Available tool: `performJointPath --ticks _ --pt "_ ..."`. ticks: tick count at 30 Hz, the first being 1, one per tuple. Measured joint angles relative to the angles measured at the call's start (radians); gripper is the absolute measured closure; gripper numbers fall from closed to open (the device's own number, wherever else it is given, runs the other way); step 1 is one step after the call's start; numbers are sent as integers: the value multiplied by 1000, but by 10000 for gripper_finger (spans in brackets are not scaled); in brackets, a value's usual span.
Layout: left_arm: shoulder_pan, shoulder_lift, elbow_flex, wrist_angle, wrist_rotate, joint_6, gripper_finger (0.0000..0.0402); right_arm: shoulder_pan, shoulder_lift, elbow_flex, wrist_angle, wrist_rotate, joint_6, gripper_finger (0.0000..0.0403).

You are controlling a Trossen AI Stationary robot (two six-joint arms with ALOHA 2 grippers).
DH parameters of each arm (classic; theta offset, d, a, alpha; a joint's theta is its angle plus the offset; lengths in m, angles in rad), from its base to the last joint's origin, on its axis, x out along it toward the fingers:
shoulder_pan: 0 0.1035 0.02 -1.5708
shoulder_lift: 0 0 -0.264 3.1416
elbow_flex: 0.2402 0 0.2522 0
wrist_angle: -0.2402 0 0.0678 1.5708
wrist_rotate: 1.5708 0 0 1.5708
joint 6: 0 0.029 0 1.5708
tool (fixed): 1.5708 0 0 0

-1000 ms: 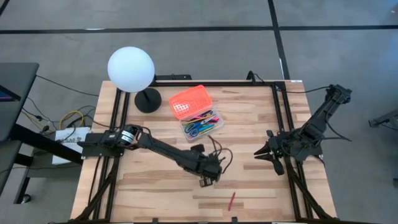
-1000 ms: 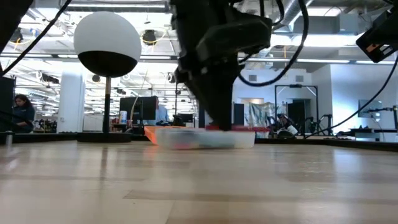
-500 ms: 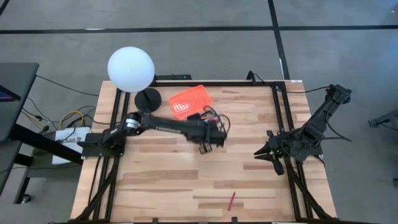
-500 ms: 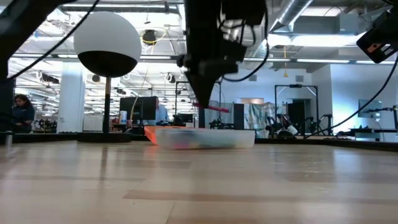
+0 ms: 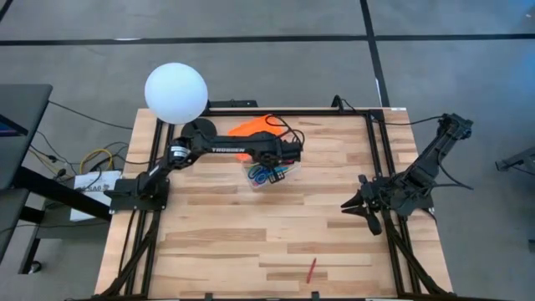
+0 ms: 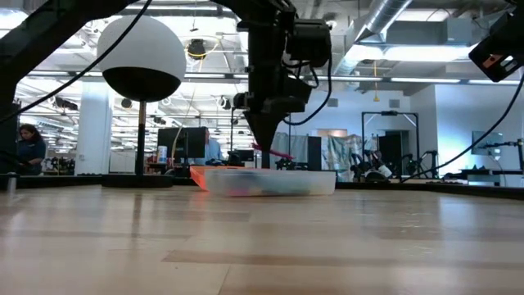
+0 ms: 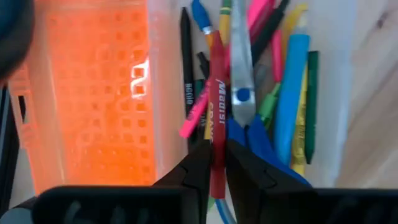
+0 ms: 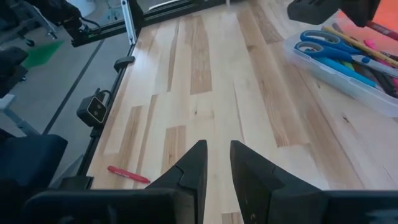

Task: Pick & place school supplies into a supply box
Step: Put the top red crayon into the supply box, then put the red crayon into the supply box

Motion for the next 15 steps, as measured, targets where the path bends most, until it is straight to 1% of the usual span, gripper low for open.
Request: performJointPath --ticks 9,10,15 --pt "1 0 0 16 7 -12 291 -11 8 0 -44 2 -8 340" --pt "-3 -4 0 23 14 -16 284 -14 15 0 -46 -10 -30 340" --pt "-58 -65 8 104 71 -27 261 -27 82 0 -41 -146 -155 340"
